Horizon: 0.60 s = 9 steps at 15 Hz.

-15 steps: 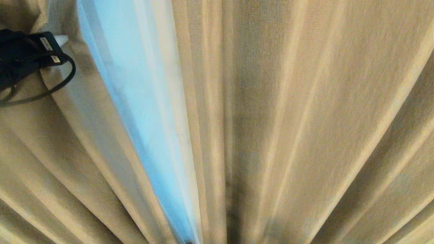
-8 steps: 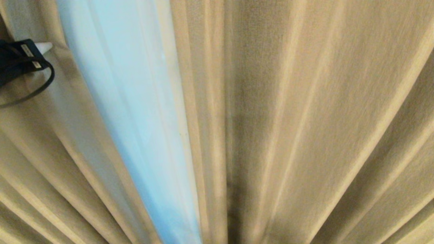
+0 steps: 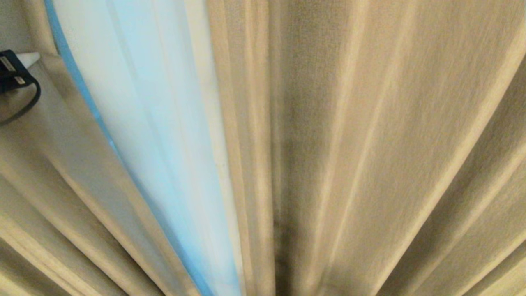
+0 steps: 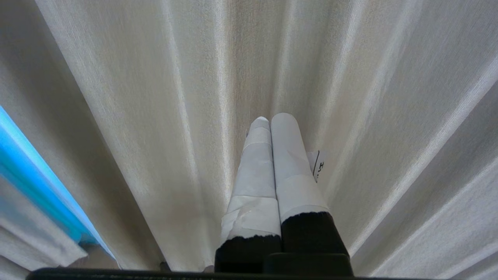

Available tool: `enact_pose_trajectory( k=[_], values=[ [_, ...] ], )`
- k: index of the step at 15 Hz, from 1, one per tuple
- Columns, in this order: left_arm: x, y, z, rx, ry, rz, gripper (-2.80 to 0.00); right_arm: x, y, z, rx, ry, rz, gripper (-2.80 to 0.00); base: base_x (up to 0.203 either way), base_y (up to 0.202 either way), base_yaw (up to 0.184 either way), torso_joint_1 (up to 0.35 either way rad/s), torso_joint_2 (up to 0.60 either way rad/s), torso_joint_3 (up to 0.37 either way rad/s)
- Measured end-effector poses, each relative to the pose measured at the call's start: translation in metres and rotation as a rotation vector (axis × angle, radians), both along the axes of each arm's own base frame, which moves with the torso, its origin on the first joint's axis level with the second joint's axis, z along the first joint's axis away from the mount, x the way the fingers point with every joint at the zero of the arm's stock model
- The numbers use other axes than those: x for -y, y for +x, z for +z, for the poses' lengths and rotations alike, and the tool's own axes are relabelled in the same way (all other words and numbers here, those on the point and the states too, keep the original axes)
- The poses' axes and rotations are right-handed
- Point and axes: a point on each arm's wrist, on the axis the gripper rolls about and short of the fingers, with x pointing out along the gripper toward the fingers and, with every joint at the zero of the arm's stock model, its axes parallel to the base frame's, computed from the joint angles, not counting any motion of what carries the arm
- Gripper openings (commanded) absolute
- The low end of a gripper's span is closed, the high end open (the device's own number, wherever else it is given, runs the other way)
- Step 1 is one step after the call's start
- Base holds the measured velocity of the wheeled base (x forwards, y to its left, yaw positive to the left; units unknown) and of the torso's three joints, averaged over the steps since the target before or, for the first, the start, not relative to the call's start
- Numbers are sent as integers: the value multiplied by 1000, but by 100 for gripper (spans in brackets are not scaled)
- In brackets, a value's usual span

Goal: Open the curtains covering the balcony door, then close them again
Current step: Pull the outer curtains open on both sides

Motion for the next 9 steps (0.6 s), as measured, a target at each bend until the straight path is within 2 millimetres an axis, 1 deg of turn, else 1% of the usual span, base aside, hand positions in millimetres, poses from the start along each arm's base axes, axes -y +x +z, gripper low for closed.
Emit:
enact_pose_trajectory(
  k=[4, 9],
  values=[
    [-20, -3, -5, -17, -16, 28, -280, 0, 0, 0, 0, 0, -1, -280, 0, 0, 0, 0, 0, 0],
    [-37, -2, -9, -43, -41, 73, -280, 0, 0, 0, 0, 0, 0, -280, 0, 0, 0, 0, 0, 0]
  ],
)
